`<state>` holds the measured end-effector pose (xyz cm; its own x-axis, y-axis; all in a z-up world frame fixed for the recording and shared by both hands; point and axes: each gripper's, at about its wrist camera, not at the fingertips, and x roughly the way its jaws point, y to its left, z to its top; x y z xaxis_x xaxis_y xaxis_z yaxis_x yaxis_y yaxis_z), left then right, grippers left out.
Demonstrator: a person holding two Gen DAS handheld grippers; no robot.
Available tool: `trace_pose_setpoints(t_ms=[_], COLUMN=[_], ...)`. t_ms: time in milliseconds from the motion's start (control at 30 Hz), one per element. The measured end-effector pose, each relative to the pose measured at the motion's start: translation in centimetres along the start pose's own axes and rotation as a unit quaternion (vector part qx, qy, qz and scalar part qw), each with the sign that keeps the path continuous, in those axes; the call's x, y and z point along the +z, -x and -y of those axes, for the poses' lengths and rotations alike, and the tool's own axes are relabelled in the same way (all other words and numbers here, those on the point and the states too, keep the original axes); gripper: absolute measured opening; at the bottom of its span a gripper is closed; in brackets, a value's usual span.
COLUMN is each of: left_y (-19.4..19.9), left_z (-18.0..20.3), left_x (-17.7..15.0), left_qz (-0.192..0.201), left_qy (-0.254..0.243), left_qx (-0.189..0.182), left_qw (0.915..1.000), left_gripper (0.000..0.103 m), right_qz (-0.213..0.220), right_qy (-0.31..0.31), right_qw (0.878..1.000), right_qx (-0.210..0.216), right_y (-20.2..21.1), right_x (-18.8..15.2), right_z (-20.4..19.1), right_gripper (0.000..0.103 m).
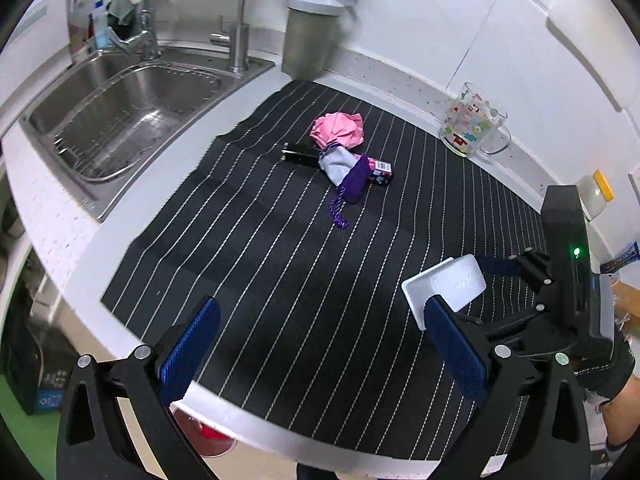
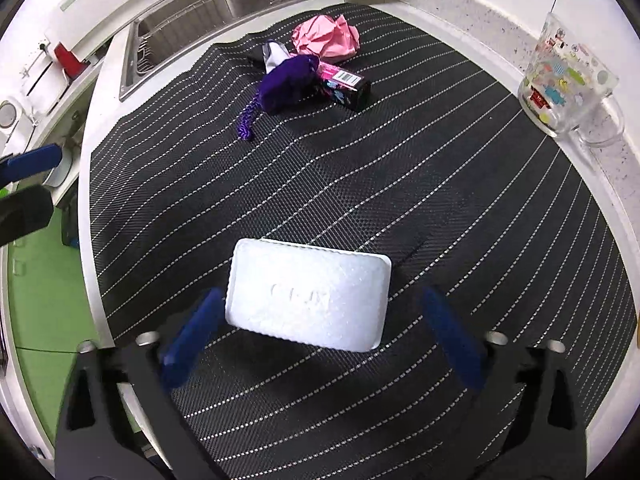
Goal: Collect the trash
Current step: 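Grasp the white foam block with the right tool, then grasp the purple-and-white cloth with the left tool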
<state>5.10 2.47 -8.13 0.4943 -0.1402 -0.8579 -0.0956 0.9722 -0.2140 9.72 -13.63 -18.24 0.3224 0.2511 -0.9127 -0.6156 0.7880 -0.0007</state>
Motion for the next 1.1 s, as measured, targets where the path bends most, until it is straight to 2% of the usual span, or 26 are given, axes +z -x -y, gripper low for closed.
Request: trace_pose_setpoints(t_ms=[167,533,867,900,967,1033,1067,1100], left_y=[-0.9,-5.8,-11.2,-11.5,-11.9,-12.3,-12.2,-12.2], left_z=[0.7,3.0,2.8,2.7,2.7,2.5,2.4,2.4], left_x=[1.4,5.8,8.7,8.8,8.8,8.9,8.9,8.9], left_qz=[-0.001,-0.014,-0.030,-0.031,-0.036,-0.040,-0.036,-0.036], left_qy=[-0.014,-0.035,-0.025,-0.024,-0.021,-0.019,-0.019,-0.018], left_qx=[-0.013,-0.021,0.006,0.008,0.011,0.018,0.022,0.020], left_qw=[0.9998,0.9991,0.9992,0.9992,0.9991,0.9989,0.9989,0.9990], left_gripper=[0.098,0.098,0.097,0.093,0.068,0.054,0.040,0.030], right_qz=[0.010,0.037,0.045,0.045,0.046,0.049,0.049,0.051], right_qy=[0.001,-0.025,-0.043,-0.044,-0.046,-0.046,-0.046,-0.046], right_qw=[1.000,0.999,0.998,0.998,0.998,0.998,0.998,0.998], right_qx=[0.002,-0.010,-0.003,-0.001,0.002,0.005,0.006,0.008], right_y=[1.4,5.9,6.2,6.2,6.0,6.0,6.0,6.0], right_x=[0.3,1.6,2.1,2.2,2.3,2.5,2.6,2.6], right_z=[0.7,5.8,9.3,9.6,10.0,10.3,10.4,10.4], right_gripper=[0.066,0.066,0.066,0.066,0.066,0.066,0.066,0.066])
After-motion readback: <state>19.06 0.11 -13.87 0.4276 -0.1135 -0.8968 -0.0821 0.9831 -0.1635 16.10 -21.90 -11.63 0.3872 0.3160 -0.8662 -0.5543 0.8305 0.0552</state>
